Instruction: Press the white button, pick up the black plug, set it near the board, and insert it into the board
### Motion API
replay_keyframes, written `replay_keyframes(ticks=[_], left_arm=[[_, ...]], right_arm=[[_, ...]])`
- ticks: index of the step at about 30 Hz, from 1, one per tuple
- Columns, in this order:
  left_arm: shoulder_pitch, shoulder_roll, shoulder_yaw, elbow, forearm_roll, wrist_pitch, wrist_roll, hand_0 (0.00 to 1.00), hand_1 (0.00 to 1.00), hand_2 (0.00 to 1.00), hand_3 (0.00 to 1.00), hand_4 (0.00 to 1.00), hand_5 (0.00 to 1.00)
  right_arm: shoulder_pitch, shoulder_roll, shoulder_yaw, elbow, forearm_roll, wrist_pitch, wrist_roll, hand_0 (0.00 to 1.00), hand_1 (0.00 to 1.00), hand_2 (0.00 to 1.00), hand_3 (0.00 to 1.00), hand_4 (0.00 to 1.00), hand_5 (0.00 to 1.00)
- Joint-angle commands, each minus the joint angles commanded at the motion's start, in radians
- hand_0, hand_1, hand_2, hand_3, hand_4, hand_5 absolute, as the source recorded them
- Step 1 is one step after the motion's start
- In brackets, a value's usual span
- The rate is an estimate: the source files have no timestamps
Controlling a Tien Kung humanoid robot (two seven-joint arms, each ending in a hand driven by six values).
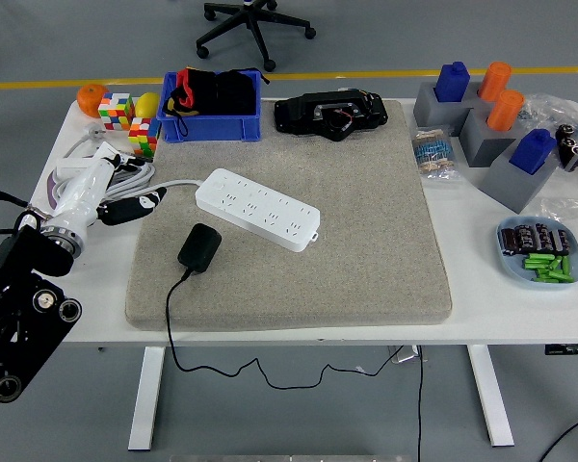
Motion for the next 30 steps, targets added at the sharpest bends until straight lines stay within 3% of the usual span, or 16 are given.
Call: replay_keyframes(ticks=[6, 11, 12, 17, 18, 23, 24, 30], left_arm=[[-0.012, -0.012, 0.019, -0.003, -0.006, 0.018, -0.009, 0.870, 0.860, 0.804, 0.798, 0.789, 0.449], [-0.089, -0.022, 0.088, 0.051, -0.034, 0.010, -0.004, 0.870, 0.860, 0.804, 0.798, 0.789, 0.449], [-0.121, -0.018, 0.122, 0.069, -0.044, 0.005, -0.004, 0.509, 0.642, 0.572, 0.781, 0.633, 0.065], [-0.270, 0.000, 0.271, 0.174, -0.105, 0.006, -0.030, 0.509, 0.642, 0.572, 0.781, 0.633, 0.065], [-0.295, 0.001, 0.295, 0.193, -0.118, 0.012, -0.042, 0.147, 0.198, 0.249, 0.695, 0.184, 0.002], [-0.390, -0.004, 0.380, 0.286, -0.159, 0.027, -0.089, 0.147, 0.198, 0.249, 0.695, 0.184, 0.002], [-0.410, -0.007, 0.399, 0.308, -0.168, 0.028, -0.096, 0.055, 0.056, 0.127, 0.648, 0.002, 0.002], [-0.488, -0.036, 0.487, 0.415, -0.204, 0.023, -0.109, 0.020, 0.024, 0.125, 0.642, 0.002, 0.002]], right_arm=[[-0.004, 0.006, 0.001, -0.001, 0.001, 0.001, 0.000, 0.691, 0.620, 0.638, 0.573, 0.682, 0.278], [-0.005, 0.009, 0.003, 0.000, 0.002, 0.001, 0.001, 0.691, 0.620, 0.638, 0.573, 0.682, 0.278], [-0.005, 0.009, 0.003, 0.000, 0.002, 0.001, 0.000, 0.691, 0.620, 0.638, 0.571, 0.679, 0.274], [-0.003, 0.005, 0.004, -0.001, 0.005, 0.001, 0.000, 0.691, 0.620, 0.638, 0.571, 0.679, 0.274], [-0.003, 0.005, 0.004, -0.002, 0.005, 0.001, 0.000, 0.691, 0.619, 0.637, 0.572, 0.676, 0.256], [-0.001, 0.005, 0.003, -0.001, 0.007, 0.002, 0.000, 0.691, 0.619, 0.637, 0.572, 0.676, 0.256], [0.000, 0.006, 0.004, -0.002, 0.007, 0.002, -0.001, 0.692, 0.619, 0.635, 0.572, 0.675, 0.256], [-0.002, 0.008, 0.006, -0.004, 0.009, 0.003, -0.002, 0.692, 0.619, 0.634, 0.572, 0.675, 0.257]])
